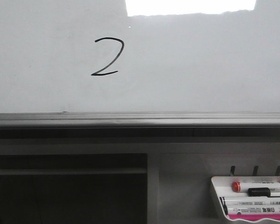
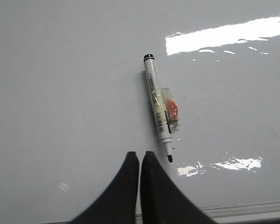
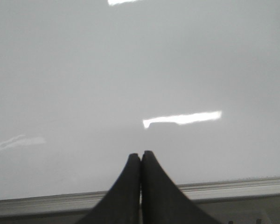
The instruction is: Write number 2 on whiteboard
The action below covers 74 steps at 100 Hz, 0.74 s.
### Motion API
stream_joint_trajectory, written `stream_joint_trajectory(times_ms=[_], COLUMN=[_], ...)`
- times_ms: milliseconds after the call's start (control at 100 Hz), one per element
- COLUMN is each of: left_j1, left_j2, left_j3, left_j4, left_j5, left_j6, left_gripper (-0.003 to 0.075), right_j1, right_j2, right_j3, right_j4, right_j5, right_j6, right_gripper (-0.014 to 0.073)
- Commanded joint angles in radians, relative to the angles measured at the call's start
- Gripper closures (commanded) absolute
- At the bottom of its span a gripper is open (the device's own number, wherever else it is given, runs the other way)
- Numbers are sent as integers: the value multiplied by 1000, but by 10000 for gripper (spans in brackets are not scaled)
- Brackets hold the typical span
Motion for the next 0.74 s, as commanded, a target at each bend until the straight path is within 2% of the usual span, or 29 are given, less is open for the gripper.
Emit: stream_joint_trajectory(times_ms=[0, 190, 270, 730], left_j1=[-7, -7, -7, -7], left_j2=[-27, -27, -27, -27], left_j3=[12, 12, 12, 12], left_j4=[0, 0, 0, 0], left_j5=[-76, -76, -76, -78], left_j6=[-11, -11, -11, -11], left_gripper=[740, 740, 740, 740], right_j1=[-20, -20, -20, -20], right_j2=[-52, -143, -189, -189], right_j3=[65, 216, 209, 212], right_j4=[-8, -43, -41, -41], right_j5=[-186, -322, -253, -249], right_j6=[-4, -4, -4, -4], right_gripper=[666, 666, 666, 666])
